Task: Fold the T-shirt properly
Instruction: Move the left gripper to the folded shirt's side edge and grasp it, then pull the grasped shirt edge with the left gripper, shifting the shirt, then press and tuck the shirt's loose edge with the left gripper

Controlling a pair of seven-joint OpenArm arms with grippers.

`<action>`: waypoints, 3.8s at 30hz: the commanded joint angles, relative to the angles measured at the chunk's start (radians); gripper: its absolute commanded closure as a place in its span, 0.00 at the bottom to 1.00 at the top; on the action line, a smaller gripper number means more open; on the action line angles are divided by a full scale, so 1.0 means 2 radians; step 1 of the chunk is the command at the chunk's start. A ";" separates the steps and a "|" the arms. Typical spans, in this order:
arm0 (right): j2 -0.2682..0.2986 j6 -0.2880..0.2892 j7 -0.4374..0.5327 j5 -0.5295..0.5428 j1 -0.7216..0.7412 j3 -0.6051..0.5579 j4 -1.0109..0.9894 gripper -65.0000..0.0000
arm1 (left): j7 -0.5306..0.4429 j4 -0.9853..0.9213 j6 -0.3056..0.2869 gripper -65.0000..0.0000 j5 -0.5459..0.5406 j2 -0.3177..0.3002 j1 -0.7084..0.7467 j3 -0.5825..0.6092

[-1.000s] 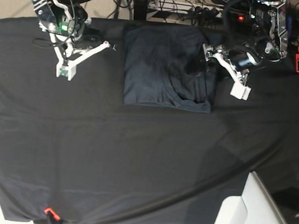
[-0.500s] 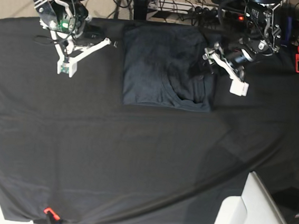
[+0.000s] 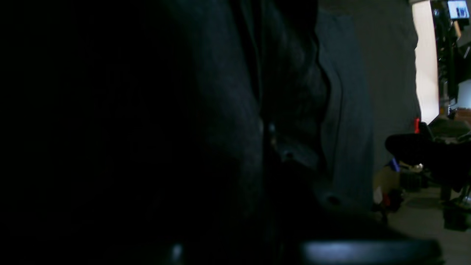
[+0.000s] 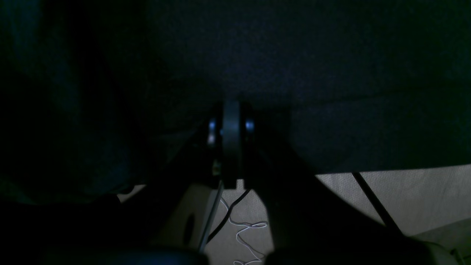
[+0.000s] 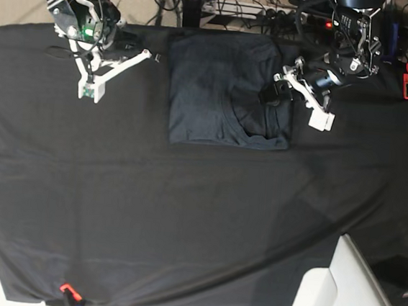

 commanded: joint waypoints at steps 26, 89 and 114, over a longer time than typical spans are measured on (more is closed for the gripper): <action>0.002 -0.001 0.006 -0.001 0.004 0.004 0.006 0.97 | 0.050 0.144 0.028 1.00 0.061 -0.172 -0.089 0.315; -0.080 -0.002 0.005 0.002 -0.030 0.281 0.006 0.97 | -0.115 0.069 0.005 1.00 0.428 -0.105 -0.392 0.763; -0.109 -0.002 0.005 -0.001 -0.049 0.313 0.006 0.97 | -0.195 -0.010 0.005 1.00 0.428 -0.044 -0.419 0.800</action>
